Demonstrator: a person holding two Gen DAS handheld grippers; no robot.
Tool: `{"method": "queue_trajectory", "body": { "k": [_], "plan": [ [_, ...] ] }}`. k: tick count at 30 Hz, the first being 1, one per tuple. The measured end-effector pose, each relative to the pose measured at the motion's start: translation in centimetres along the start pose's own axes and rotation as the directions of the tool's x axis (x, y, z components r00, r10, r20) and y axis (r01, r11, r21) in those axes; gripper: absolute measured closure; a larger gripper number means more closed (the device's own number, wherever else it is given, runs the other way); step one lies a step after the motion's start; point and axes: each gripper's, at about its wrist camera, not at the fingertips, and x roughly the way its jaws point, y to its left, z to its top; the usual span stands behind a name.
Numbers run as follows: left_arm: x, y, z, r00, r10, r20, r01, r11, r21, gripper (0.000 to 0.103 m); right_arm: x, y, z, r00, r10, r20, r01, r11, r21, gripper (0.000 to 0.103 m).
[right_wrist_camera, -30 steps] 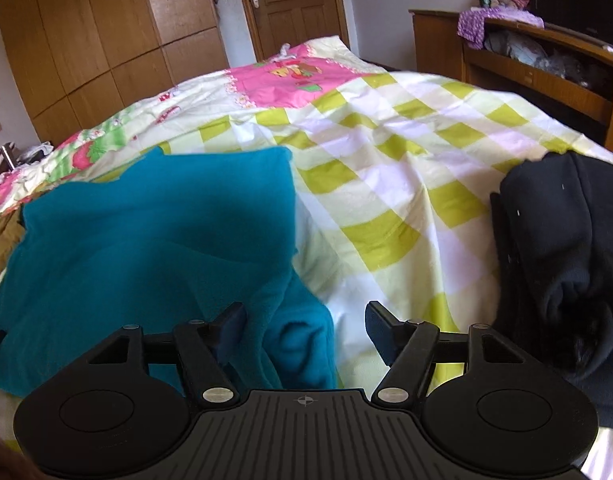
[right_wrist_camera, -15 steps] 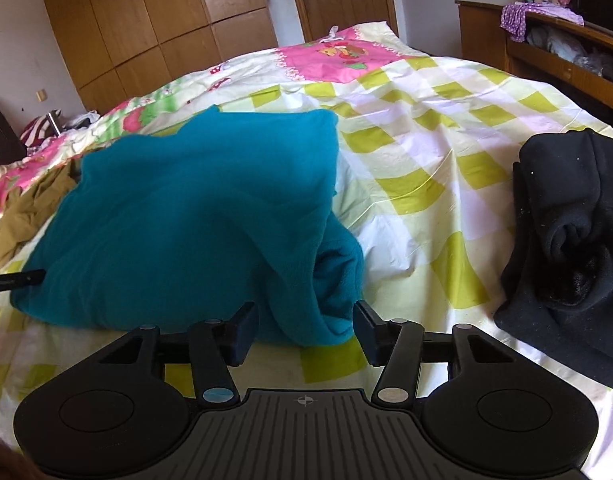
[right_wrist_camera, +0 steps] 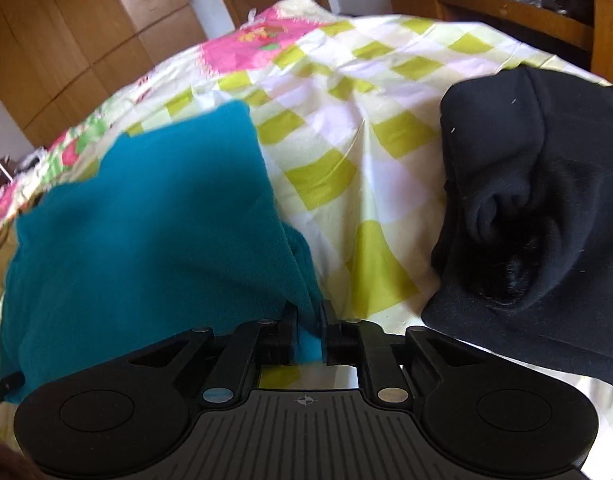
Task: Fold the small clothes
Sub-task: 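Release the hem and smooth the folded pullover with both grippers, then grasp the folded pullover's edge with both grippers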
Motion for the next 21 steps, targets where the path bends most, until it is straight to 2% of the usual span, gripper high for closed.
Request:
{"method": "queue_trajectory", "body": {
  "k": [3,4,5,7,9,10,12,13,16,18,19,21],
  "plan": [
    [-2.5,0.5,0.3,0.995,0.038,0.090,-0.036,0.999,-0.017,0.060,-4.2,0.2,-0.8,0.995,0.004,0.097,-0.006,1.000,0.020,0.069],
    [-2.9,0.5,0.5,0.992,0.040,0.118,-0.038,0.999,-0.012,0.058,-4.9,0.1,-1.3,0.994,0.035,0.101,-0.041,0.998,0.050,0.057],
    [-3.1,0.4,1.0,0.988,0.038,0.151,-0.038,0.999,-0.001,0.055,-5.1,-0.1,-1.9,0.993,0.077,0.088,-0.086,0.992,0.096,0.052],
    [-2.6,0.0,2.0,0.982,0.027,0.187,-0.030,0.999,0.013,0.053,-3.7,0.0,-3.1,0.980,0.193,0.038,-0.197,0.962,0.189,0.054],
    [-1.3,-0.8,2.7,0.976,0.008,0.217,-0.018,0.999,0.043,0.047,-1.5,0.6,-3.7,0.973,0.229,0.013,-0.224,0.937,0.269,0.052],
    [-0.3,-1.3,2.8,0.977,0.011,0.213,-0.029,0.996,0.079,0.045,-0.5,0.7,-3.8,0.969,0.247,0.021,-0.242,0.924,0.294,0.052],
    [1.9,-1.6,2.4,0.987,0.046,0.152,-0.063,0.992,0.109,0.045,1.6,0.2,-3.8,0.977,0.210,0.047,-0.211,0.897,0.389,0.050],
    [2.7,-1.4,1.8,0.993,0.033,0.113,-0.044,0.994,0.096,0.045,2.3,-0.5,-3.8,0.975,0.217,0.052,-0.217,0.868,0.448,0.051],
    [2.7,-0.2,-0.3,0.997,0.005,0.080,-0.006,1.000,0.012,0.045,3.2,-2.5,-3.6,0.967,0.230,0.108,-0.250,0.791,0.559,0.054],
    [2.5,0.3,-1.4,0.999,-0.019,0.032,0.020,0.999,-0.037,0.054,3.4,-2.4,-2.8,0.968,0.204,0.146,-0.251,0.802,0.542,0.053],
    [2.2,0.3,-2.0,0.999,-0.022,0.029,0.023,0.999,-0.045,0.054,3.4,-2.1,-2.6,0.967,0.194,0.164,-0.252,0.813,0.525,0.049],
    [1.8,0.3,-2.4,0.999,-0.025,0.025,0.026,0.999,-0.047,0.055,3.9,-1.5,-2.3,0.964,0.189,0.189,-0.258,0.837,0.482,0.050]
  ]
}}
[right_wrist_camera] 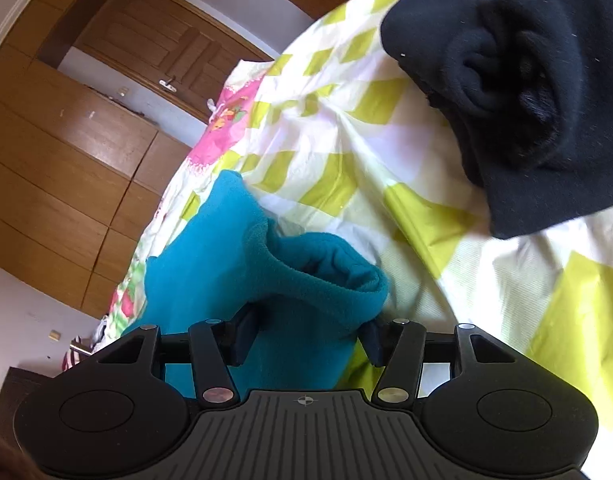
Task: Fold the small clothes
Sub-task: 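Grasp the folded pullover's edge with both grippers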
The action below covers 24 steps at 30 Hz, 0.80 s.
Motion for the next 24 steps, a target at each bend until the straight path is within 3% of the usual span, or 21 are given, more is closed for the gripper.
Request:
{"method": "queue_trajectory", "body": {
  "k": [2,5,8,12,14,16,19,21,22,23,24],
  "plan": [
    [-0.4,-0.2,0.4,1.000,-0.010,-0.005,0.010,1.000,-0.004,0.061,0.8,0.1,0.5,1.000,0.001,-0.029,-0.002,1.000,-0.007,0.085],
    [-1.0,-1.6,0.3,0.999,-0.046,-0.027,0.048,0.998,0.050,0.063,0.7,-0.7,2.5,0.996,0.082,-0.027,-0.078,0.991,0.105,0.086],
    [-2.3,-3.3,-0.8,0.997,-0.069,-0.044,0.072,0.994,0.085,0.063,0.3,-0.5,3.9,0.998,0.045,0.042,-0.049,0.995,0.084,0.086],
    [-5.0,-3.7,-0.3,0.998,-0.040,0.044,0.037,0.998,0.056,0.062,0.5,-0.2,4.0,0.999,0.037,-0.001,-0.037,0.999,0.037,0.081],
    [-5.7,-3.4,0.5,0.995,-0.014,0.099,0.012,1.000,0.020,0.061,-0.2,0.6,3.5,0.999,0.020,0.034,-0.019,0.999,-0.033,0.065],
    [-5.7,-3.3,1.0,0.991,0.002,0.133,0.000,1.000,-0.014,0.056,-0.1,0.5,3.3,0.999,0.024,0.035,-0.023,0.999,-0.027,0.052],
    [-3.4,-3.5,0.7,0.997,0.015,0.076,-0.012,0.999,-0.042,0.055,0.3,0.0,3.4,0.999,0.040,0.020,-0.041,0.999,0.020,0.052],
    [-1.9,-3.6,-0.6,1.000,0.014,-0.006,-0.015,0.999,-0.039,0.070,0.6,0.1,3.7,0.999,0.006,0.034,-0.006,1.000,0.003,0.052],
    [-1.6,-3.5,-1.2,1.000,0.003,-0.025,-0.004,0.999,-0.048,0.072,1.0,0.0,3.9,1.000,0.013,0.022,-0.013,1.000,0.007,0.057],
    [-1.8,-3.4,-1.9,0.999,-0.008,-0.038,0.006,0.998,-0.067,0.073,1.4,-0.2,4.1,1.000,0.018,-0.004,-0.018,0.999,0.029,0.076],
    [-2.0,-3.4,-2.2,0.999,-0.015,-0.045,0.011,0.997,-0.077,0.075,1.6,-0.4,4.2,0.999,0.030,-0.030,-0.028,0.998,0.047,0.086]
  ]
}}
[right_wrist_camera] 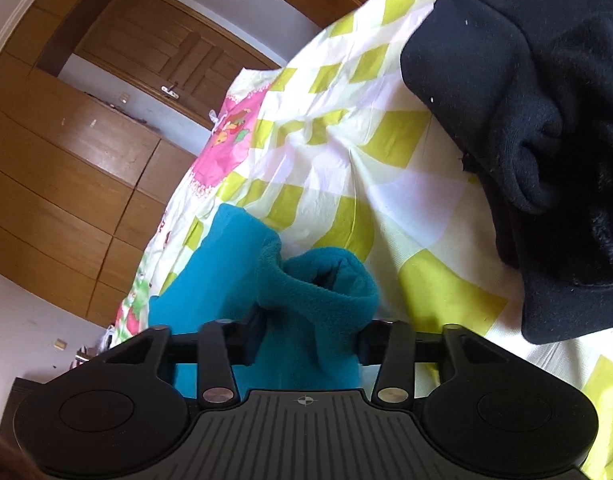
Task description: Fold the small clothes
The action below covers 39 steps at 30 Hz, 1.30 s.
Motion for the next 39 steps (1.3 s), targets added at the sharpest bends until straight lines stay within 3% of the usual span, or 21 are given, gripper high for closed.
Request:
{"method": "queue_trajectory", "body": {
  "k": [4,6,9,13,14,16,17,19,23,25,27,28,30,32,34,36,37,39],
  "plan": [
    [-2.0,-0.7,-1.4,0.999,0.011,-0.030,-0.009,0.997,0.072,0.076,-2.2,0.2,-0.7,0.997,0.078,-0.001,-0.078,0.997,0.000,0.088],
    [-3.1,-0.8,-1.6,0.999,0.018,-0.030,-0.015,0.996,0.092,0.075,-3.1,0.5,-1.2,0.998,0.068,0.014,-0.067,0.997,-0.047,0.088],
    [-5.2,-1.7,-0.6,0.999,0.044,0.031,-0.048,0.990,0.135,0.075,-2.2,-0.2,-0.9,1.000,0.028,-0.001,-0.028,1.000,-0.011,0.081],
    [-7.2,-3.1,0.7,0.992,0.029,0.124,-0.046,0.990,0.137,0.075,-1.3,-0.4,-0.8,0.999,0.045,0.002,-0.045,0.999,0.022,0.051],
    [-7.6,-3.6,0.9,0.989,0.030,0.143,-0.050,0.989,0.138,0.075,-1.2,-0.4,-0.8,0.999,0.053,-0.005,-0.053,0.998,0.019,0.048],
    [-7.9,-4.3,0.9,0.986,0.011,0.169,-0.034,0.991,0.133,0.074,-1.1,-0.6,-1.0,0.998,0.057,-0.010,-0.057,0.998,0.028,0.048],
    [-7.7,-4.8,1.1,0.984,0.005,0.179,-0.032,0.989,0.148,0.069,-1.0,-0.9,-0.9,0.998,0.063,-0.011,-0.062,0.997,0.041,0.048],
    [-6.8,-5.4,1.5,0.984,0.034,0.176,-0.066,0.982,0.178,0.066,-0.6,-1.4,-0.8,0.998,0.056,-0.033,-0.053,0.995,0.080,0.049],
    [-5.0,-2.5,1.0,0.991,0.072,0.113,-0.074,0.997,0.016,0.066,-3.4,-0.9,-0.8,1.000,-0.022,-0.020,0.022,0.999,-0.030,0.047],
    [-5.4,-1.6,0.5,0.987,0.077,0.138,-0.076,0.997,-0.015,0.066,-6.4,0.4,-0.9,0.995,-0.076,0.062,0.083,0.989,-0.123,0.047],
    [-5.3,-1.4,-0.1,0.982,0.102,0.162,-0.103,0.995,-0.001,0.065,-9.0,3.2,-1.9,0.977,-0.116,0.176,0.163,0.945,-0.282,0.047],
    [-5.0,-1.5,-0.4,0.981,0.101,0.165,-0.103,0.995,0.005,0.065,-9.5,5.3,-2.7,0.976,-0.085,0.199,0.155,0.916,-0.369,0.047],
    [-4.4,-1.4,-1.5,0.984,0.077,0.159,-0.077,0.997,-0.006,0.065,-8.0,10.3,-4.5,0.995,-0.012,0.097,0.061,0.852,-0.520,0.047],
    [-4.2,-1.3,-2.4,0.985,0.049,0.166,-0.043,0.998,-0.038,0.065,-4.8,15.4,-7.9,0.997,0.059,-0.045,-0.074,0.787,-0.613,0.047],
    [-4.2,-1.1,-3.1,0.984,0.029,0.177,-0.021,0.999,-0.050,0.065,-0.9,20.0,-12.4,0.977,0.070,-0.200,-0.190,0.706,-0.682,0.046],
    [-4.2,-0.6,-3.6,0.984,-0.011,0.176,0.024,0.997,-0.074,0.065,3.4,23.9,-18.2,0.940,0.047,-0.337,-0.291,0.626,-0.723,0.046],
    [-4.2,-0.3,-3.7,0.984,-0.027,0.176,0.042,0.996,-0.082,0.065,5.1,25.3,-20.8,0.927,0.021,-0.375,-0.316,0.582,-0.749,0.048],
    [-4.3,0.1,-4.1,0.981,-0.050,0.187,0.067,0.994,-0.084,0.065,8.0,27.0,-25.0,0.929,-0.040,-0.369,-0.297,0.515,-0.804,0.047]
  ]
}}
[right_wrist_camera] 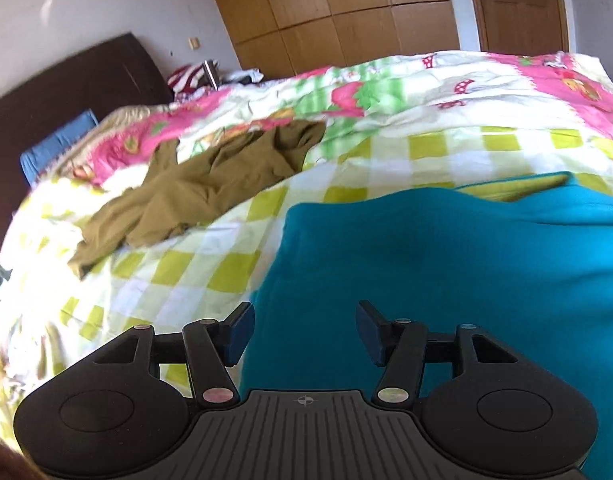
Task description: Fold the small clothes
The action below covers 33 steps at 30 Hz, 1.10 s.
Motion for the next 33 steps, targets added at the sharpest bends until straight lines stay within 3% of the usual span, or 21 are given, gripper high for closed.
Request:
{"method": "queue_trajectory", "body": {
  "k": [2,4,8,10,12,13,14,16,18,22,25,28,29,31,33],
  "plan": [
    [0.0,0.6,-0.2,1.000,-0.030,-0.003,0.030,0.999,-0.029,0.065,2.7,2.0,-0.1,0.999,-0.015,-0.036,0.013,0.998,-0.061,0.049],
    [0.1,1.2,-0.3,0.999,-0.054,-0.006,0.053,0.997,-0.058,0.066,4.1,2.5,0.0,0.996,-0.070,-0.061,0.067,0.997,-0.050,0.049],
    [0.0,1.6,-0.4,0.997,-0.077,0.004,0.077,0.994,-0.073,0.066,4.1,2.2,1.1,0.997,-0.067,-0.037,0.067,0.998,-0.007,0.048],
    [0.0,1.4,-0.5,0.997,-0.077,0.005,0.077,0.995,-0.066,0.066,4.5,3.0,1.8,0.995,-0.097,-0.021,0.096,0.994,-0.045,0.048],
    [-0.1,1.3,-0.5,0.997,-0.075,0.011,0.076,0.995,-0.060,0.066,6.1,3.6,2.4,0.988,-0.136,-0.067,0.130,0.988,-0.086,0.049],
    [-0.2,1.2,-0.5,0.997,-0.073,0.013,0.074,0.996,-0.057,0.066,7.2,3.5,2.5,0.982,-0.161,-0.096,0.152,0.984,-0.092,0.056],
    [-0.3,1.2,-0.5,0.997,-0.071,0.014,0.071,0.996,-0.056,0.066,7.8,3.3,2.6,0.978,-0.173,-0.113,0.164,0.983,-0.084,0.079],
    [-0.8,1.3,-0.4,0.997,-0.074,0.021,0.076,0.995,-0.060,0.066,7.7,2.3,2.7,0.982,-0.123,-0.141,0.122,0.992,-0.021,0.099],
    [-1.5,1.3,-0.2,0.997,-0.071,0.034,0.073,0.996,-0.060,0.066,6.2,2.2,3.0,0.988,-0.104,-0.114,0.105,0.994,0.004,0.099],
    [-3.9,1.3,0.0,0.993,-0.061,0.097,0.066,0.996,-0.052,0.066,1.2,4.7,3.3,1.000,-0.024,0.005,0.024,0.998,-0.066,0.099],
    [-3.9,1.0,0.2,0.995,-0.046,0.091,0.050,0.998,-0.043,0.066,2.0,6.1,2.9,0.999,0.044,-0.024,-0.046,0.997,-0.065,0.098],
    [-2.6,0.6,0.0,0.999,-0.021,0.026,0.022,1.000,-0.022,0.066,6.0,6.9,1.2,0.979,0.066,-0.195,-0.087,0.991,-0.103,0.097],
    [-2.1,0.5,-0.1,1.000,-0.019,-0.002,0.019,1.000,-0.015,0.066,6.6,7.0,0.5,0.976,0.047,-0.211,-0.076,0.988,-0.132,0.093],
    [-1.9,0.2,0.0,1.000,-0.012,-0.013,0.012,1.000,-0.004,0.066,6.2,6.4,0.0,0.983,0.048,-0.180,-0.073,0.987,-0.140,0.091],
    [-2.3,-0.2,0.5,1.000,-0.009,0.003,0.009,1.000,0.021,0.066,4.2,4.5,0.6,0.983,0.122,-0.137,-0.132,0.989,-0.061,0.085]
  ]
}}
